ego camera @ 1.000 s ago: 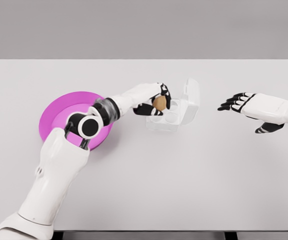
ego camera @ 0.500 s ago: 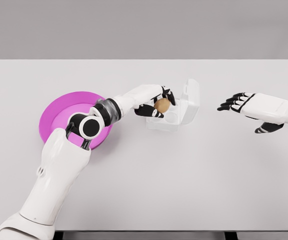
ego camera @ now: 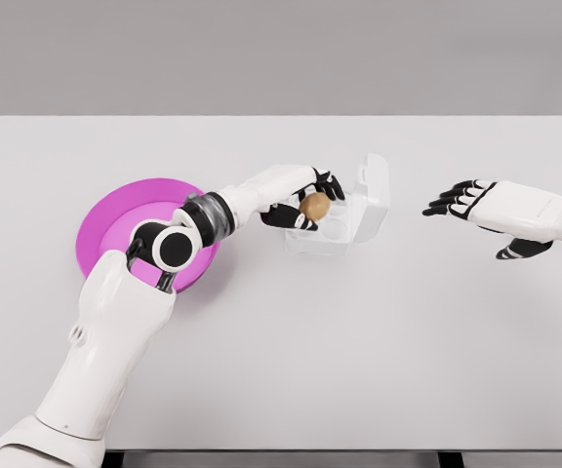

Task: Pack egg into the box and close the box lid

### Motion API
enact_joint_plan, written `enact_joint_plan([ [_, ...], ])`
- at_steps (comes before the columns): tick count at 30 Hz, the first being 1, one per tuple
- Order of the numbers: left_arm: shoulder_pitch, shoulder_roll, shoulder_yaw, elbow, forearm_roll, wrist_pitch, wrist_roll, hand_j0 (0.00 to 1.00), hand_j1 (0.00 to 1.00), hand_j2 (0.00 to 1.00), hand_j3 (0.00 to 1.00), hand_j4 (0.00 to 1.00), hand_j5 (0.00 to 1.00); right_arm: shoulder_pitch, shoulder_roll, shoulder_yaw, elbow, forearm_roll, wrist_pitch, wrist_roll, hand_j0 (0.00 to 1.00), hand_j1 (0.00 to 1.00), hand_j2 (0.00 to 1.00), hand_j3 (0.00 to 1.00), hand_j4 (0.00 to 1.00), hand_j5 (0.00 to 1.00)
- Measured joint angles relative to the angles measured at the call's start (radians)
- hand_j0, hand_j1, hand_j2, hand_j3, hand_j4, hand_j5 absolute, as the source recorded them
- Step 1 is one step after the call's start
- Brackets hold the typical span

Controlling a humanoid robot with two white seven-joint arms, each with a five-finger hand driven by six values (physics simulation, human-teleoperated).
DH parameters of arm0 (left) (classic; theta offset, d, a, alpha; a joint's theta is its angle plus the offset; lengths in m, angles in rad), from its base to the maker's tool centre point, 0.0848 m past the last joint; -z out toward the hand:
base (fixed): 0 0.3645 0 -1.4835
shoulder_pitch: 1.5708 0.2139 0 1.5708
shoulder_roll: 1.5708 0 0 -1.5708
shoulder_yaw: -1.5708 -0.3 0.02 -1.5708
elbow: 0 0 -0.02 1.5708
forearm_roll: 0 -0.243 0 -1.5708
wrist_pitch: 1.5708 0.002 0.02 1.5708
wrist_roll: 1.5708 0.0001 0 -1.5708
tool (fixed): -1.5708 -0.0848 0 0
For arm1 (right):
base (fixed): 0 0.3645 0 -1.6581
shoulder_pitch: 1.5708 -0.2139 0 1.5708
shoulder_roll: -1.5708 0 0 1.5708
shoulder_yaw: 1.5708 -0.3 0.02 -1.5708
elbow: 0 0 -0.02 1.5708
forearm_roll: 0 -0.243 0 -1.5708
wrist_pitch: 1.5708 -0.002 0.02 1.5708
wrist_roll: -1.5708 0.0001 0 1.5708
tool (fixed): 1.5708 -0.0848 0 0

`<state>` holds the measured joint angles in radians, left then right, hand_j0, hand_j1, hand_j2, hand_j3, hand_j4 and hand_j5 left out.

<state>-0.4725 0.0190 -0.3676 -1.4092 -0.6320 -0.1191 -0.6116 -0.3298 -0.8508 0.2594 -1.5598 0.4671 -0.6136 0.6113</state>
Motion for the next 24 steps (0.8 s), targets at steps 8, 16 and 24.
enact_joint_plan([
  [8, 0.0, 0.001, 0.0, -0.001, -0.008, -0.002, 0.0, 0.78, 0.78, 0.78, 0.78, 0.78, 0.78, 0.003, 0.0, 0.001, 0.0, 0.0, 0.0, 0.0, 1.0, 1.0, 1.0, 1.0, 1.0, 1.0],
  [16, 0.002, 0.002, 0.0, -0.003, -0.009, -0.002, 0.0, 0.79, 0.79, 0.79, 0.79, 0.79, 0.79, 0.003, 0.0, 0.001, -0.012, 0.0, 0.0, 0.0, 1.0, 1.0, 1.0, 1.0, 1.0, 1.0],
  [24, 0.002, 0.005, 0.001, -0.011, -0.009, -0.001, 0.0, 0.98, 0.98, 0.98, 0.98, 0.98, 0.98, 0.003, 0.0, 0.0, -0.02, 0.0, 0.0, 0.0, 1.0, 1.0, 1.0, 1.0, 1.0, 1.0],
])
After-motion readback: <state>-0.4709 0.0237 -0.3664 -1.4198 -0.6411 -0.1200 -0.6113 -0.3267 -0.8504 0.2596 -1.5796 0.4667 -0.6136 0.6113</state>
